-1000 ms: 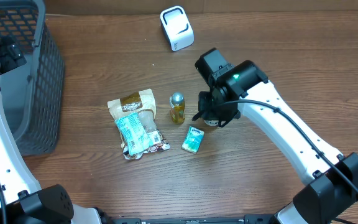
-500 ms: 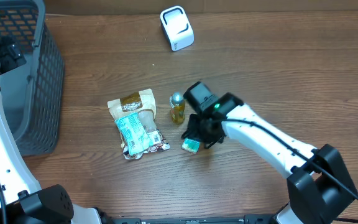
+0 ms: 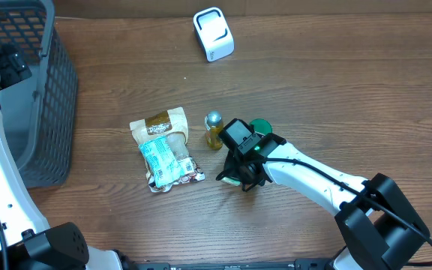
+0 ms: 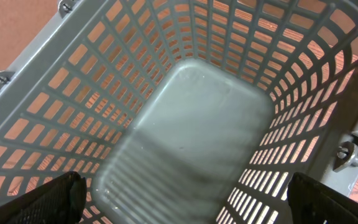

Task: Scan the item barcode
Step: 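Grasp the blue-white Kleenex tissue pack with the right gripper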

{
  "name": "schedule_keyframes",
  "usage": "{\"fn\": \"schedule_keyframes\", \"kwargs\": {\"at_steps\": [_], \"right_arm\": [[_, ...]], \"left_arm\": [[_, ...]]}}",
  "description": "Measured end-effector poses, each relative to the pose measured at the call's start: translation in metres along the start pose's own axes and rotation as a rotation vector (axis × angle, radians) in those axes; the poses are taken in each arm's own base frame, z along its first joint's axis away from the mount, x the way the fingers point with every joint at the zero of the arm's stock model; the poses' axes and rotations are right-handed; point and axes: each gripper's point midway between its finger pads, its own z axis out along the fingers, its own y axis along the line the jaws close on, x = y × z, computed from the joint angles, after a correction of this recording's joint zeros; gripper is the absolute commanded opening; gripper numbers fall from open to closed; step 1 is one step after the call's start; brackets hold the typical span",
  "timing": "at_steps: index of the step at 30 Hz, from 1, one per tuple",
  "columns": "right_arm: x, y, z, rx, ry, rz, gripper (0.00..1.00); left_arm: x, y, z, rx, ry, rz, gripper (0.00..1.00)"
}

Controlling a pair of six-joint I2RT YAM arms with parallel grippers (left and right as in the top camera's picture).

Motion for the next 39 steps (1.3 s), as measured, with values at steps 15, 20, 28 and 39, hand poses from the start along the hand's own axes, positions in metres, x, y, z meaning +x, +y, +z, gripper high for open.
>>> {"fn": "schedule_keyframes", "kwargs": {"at_steps": [15, 20, 28, 39], "right_arm": [[-0.011, 0.003, -0.037, 0.082, -0.004, -0.318, 0.20], [-0.009, 0.013, -0.047, 0.070, -0.001, -0.404, 0.33], [0.025, 0.028, -0.045, 0.093, -0.005, -0.552, 0.36], [0.023, 0.015, -0.017, 0.239, -0.024, -0.595, 0.35]], "left_arm": [[0.000, 0.000, 0.000, 0.000, 0.000, 0.000, 1.00], [0.000, 0.000, 0.000, 0.000, 0.000, 0.000, 1.00], [0.000, 0.000, 0.000, 0.000, 0.000, 0.000, 1.00], [0.000, 0.000, 0.000, 0.000, 0.000, 0.000, 1.00]]}}
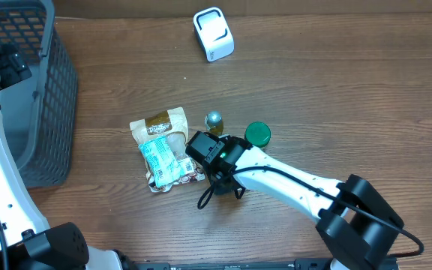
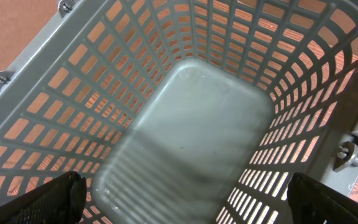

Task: Scan the item barcode
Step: 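Grasp the blue-white Kleenex tissue pack with the right gripper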

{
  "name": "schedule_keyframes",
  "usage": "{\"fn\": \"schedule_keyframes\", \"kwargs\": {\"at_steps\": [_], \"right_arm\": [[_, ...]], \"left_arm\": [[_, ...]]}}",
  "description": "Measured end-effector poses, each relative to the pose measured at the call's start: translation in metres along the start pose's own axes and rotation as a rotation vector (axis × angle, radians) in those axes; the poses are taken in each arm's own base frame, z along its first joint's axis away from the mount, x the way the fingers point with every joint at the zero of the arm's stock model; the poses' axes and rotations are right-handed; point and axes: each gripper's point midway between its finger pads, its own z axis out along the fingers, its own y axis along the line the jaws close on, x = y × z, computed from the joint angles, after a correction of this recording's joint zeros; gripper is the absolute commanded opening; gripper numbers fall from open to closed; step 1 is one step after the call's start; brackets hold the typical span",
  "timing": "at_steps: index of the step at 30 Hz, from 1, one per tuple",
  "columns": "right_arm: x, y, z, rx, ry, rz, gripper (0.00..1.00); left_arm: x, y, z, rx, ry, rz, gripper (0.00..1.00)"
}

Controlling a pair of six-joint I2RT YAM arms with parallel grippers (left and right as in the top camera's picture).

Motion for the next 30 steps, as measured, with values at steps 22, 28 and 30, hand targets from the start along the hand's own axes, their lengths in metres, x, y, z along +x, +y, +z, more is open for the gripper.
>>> {"fn": "schedule_keyframes", "kwargs": {"at_steps": [22, 28, 30], "right_arm": [[-0.008, -0.007, 0.022, 0.062, -0.003, 0.029, 0.32], [-0.005, -0.010, 0.030, 0.086, 0.015, 0.024, 0.27], [-0.005, -0.010, 0.030, 0.088, 0.017, 0.024, 0.28]], "left_arm": [[0.000, 0.000, 0.000, 0.000, 0.000, 0.000, 0.99], [0.000, 0.000, 0.000, 0.000, 0.000, 0.000, 0.99], [0.000, 0.000, 0.000, 0.000, 0.000, 0.000, 1.00]]}}
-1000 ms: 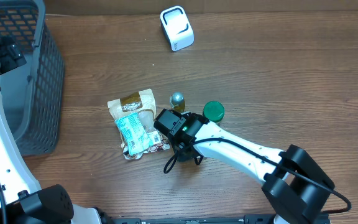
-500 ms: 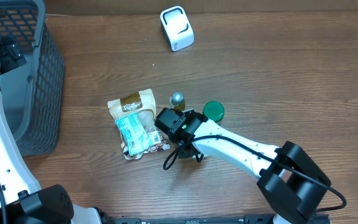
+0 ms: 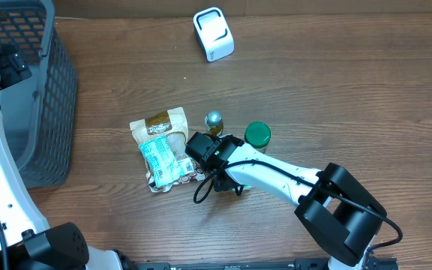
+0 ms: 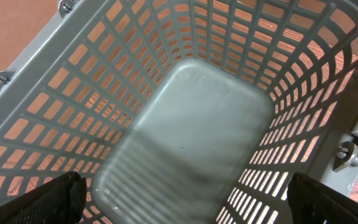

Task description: Scan the item barcode

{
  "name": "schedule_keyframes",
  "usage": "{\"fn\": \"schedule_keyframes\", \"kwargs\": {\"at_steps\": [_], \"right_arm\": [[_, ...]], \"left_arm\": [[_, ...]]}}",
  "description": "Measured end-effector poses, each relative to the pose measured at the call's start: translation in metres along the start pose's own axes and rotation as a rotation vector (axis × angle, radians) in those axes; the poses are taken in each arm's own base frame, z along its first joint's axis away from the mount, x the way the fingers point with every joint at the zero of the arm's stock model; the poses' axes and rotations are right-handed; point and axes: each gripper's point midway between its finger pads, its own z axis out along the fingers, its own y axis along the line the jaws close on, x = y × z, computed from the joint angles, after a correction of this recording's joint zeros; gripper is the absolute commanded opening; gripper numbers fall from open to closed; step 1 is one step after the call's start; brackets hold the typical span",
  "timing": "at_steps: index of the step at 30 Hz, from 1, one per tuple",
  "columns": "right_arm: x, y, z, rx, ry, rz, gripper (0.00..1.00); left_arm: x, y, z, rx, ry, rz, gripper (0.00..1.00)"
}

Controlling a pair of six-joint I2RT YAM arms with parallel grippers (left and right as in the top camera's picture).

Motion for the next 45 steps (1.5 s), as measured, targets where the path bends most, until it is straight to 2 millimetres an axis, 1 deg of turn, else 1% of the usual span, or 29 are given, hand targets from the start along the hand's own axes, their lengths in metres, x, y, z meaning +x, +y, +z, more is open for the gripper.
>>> {"fn": "schedule_keyframes", "kwargs": {"at_steps": [3, 5, 8, 9, 16, 19, 21, 23, 26, 28, 32, 35, 38, 41, 45], "right_arm": [[0.000, 0.000, 0.000, 0.000, -0.001, 0.000, 0.27], [0.000, 0.000, 0.000, 0.000, -0.001, -0.001, 0.19], [0.000, -0.001, 0.000, 0.005, -0.001, 0.001, 0.05], [0.000, -0.001, 0.000, 0.006, -0.001, -0.003, 0.04], [0.001, -0.001, -0.003, 0.005, 0.011, 0.001, 0.04], [0.001, 0.006, -0.009, -0.033, 0.028, 0.003, 0.04], [0.001, 0.014, -0.015, -0.081, 0.035, 0.006, 0.04], [0.002, 0.021, -0.028, -0.144, 0.037, 0.009, 0.04], [0.003, 0.029, -0.053, -0.244, 0.017, 0.005, 0.04], [0.004, 0.036, -0.075, -0.326, -0.004, -0.008, 0.04], [0.004, 0.047, -0.099, -0.444, -0.024, -0.040, 0.04], [0.002, 0.057, -0.109, -0.551, -0.008, -0.067, 0.04], [-0.006, 0.063, -0.118, -0.666, -0.002, -0.071, 0.04], [-0.016, 0.058, -0.120, -0.775, 0.012, -0.052, 0.04], [-0.021, 0.046, -0.111, -0.897, 0.036, -0.021, 0.04]], "left_arm": [[0.000, 0.000, 0.000, 0.000, 0.000, 0.000, 1.00], [0.000, 0.000, 0.000, 0.000, 0.000, 0.000, 1.00], [0.000, 0.000, 0.000, 0.000, 0.000, 0.000, 1.00], [0.000, 0.000, 0.000, 0.000, 0.000, 0.000, 1.00], [0.000, 0.000, 0.000, 0.000, 0.000, 0.000, 1.00], [0.000, 0.000, 0.000, 0.000, 0.000, 0.000, 1.00], [0.000, 0.000, 0.000, 0.000, 0.000, 0.000, 0.99], [0.000, 0.000, 0.000, 0.000, 0.000, 0.000, 0.99], [0.000, 0.000, 0.000, 0.000, 0.000, 0.000, 1.00], [0.000, 0.000, 0.000, 0.000, 0.000, 0.000, 1.00], [0.000, 0.000, 0.000, 0.000, 0.000, 0.000, 1.00], [0.000, 0.000, 0.000, 0.000, 0.000, 0.000, 0.99], [0.000, 0.000, 0.000, 0.000, 0.000, 0.000, 0.99], [0.000, 0.000, 0.000, 0.000, 0.000, 0.000, 1.00], [0.000, 0.000, 0.000, 0.000, 0.000, 0.000, 0.99]]}}
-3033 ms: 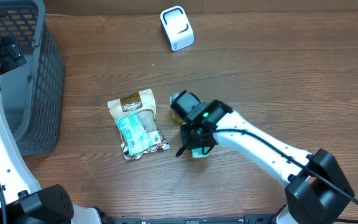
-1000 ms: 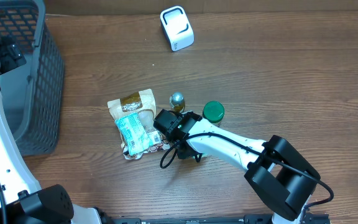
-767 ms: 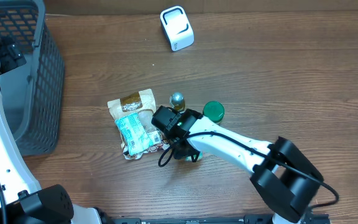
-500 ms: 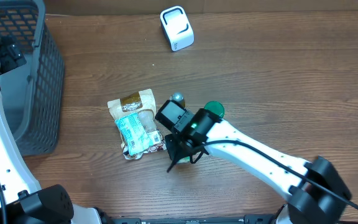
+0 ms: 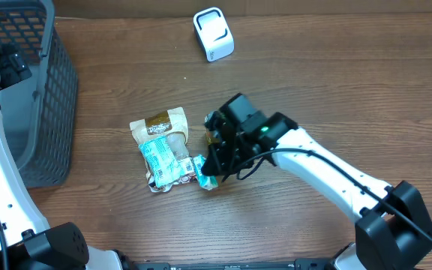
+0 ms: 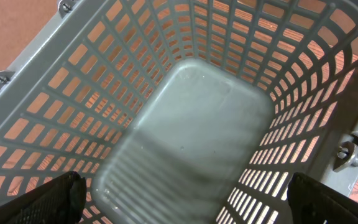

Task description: Scan the item barcode

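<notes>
In the overhead view my right gripper hangs just right of a snack bag printed in tan and teal. A small teal-and-white item sticks out at the fingertips, and the jaws look shut on it. The white barcode scanner stands at the table's far edge. My left gripper is open over the bottom of the grey basket, with nothing between its fingers.
The grey basket fills the left side of the table. A small bottle is mostly hidden behind my right wrist. The brown wooden table stretches right of the scanner.
My right wrist has shifted up and to the right from the bag's right edge, and a teal-and-white item now shows at its fingertips. The green-lidded jar is now hidden behind the arm. The left arm is unchanged.
My right gripper was first below the green-lidded jar with something teal at its tip. It then sat further left, at the snack bag's right edge, and stayed there. Now it is higher, with the teal item at its tip. The left gripper stayed open over the basket.
</notes>
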{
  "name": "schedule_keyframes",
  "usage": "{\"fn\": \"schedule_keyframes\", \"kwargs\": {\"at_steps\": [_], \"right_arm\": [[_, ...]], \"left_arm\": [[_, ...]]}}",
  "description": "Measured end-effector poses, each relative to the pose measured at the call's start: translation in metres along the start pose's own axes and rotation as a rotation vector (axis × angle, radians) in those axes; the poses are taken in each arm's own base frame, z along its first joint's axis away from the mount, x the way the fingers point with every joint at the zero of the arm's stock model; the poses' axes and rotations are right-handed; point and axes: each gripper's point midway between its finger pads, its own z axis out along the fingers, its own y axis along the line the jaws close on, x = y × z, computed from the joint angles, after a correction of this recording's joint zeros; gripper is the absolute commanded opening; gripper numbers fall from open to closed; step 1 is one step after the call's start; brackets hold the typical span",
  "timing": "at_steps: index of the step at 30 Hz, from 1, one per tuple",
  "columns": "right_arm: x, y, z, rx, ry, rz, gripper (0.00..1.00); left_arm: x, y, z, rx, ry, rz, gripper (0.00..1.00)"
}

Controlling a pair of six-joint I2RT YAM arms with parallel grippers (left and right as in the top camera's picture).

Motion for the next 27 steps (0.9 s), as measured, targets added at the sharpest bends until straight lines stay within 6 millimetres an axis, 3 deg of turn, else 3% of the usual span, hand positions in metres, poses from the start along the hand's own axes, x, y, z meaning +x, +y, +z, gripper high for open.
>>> {"fn": "schedule_keyframes", "kwargs": {"at_steps": [12, 19, 27], "right_arm": [[0.013, -0.031, 0.020, -0.245, -0.032, 0.002, 0.04], [0.012, -0.041, 0.025, -0.218, -0.052, 0.042, 0.04], [-0.002, -0.053, 0.032, -0.195, -0.156, 0.067, 0.04]], "left_arm": [[0.000, 0.000, 0.000, 0.000, 0.000, 0.000, 1.00], [0.000, 0.000, 0.000, 0.000, 0.000, 0.000, 0.99], [0.000, 0.000, 0.000, 0.000, 0.000, 0.000, 0.99]]}}
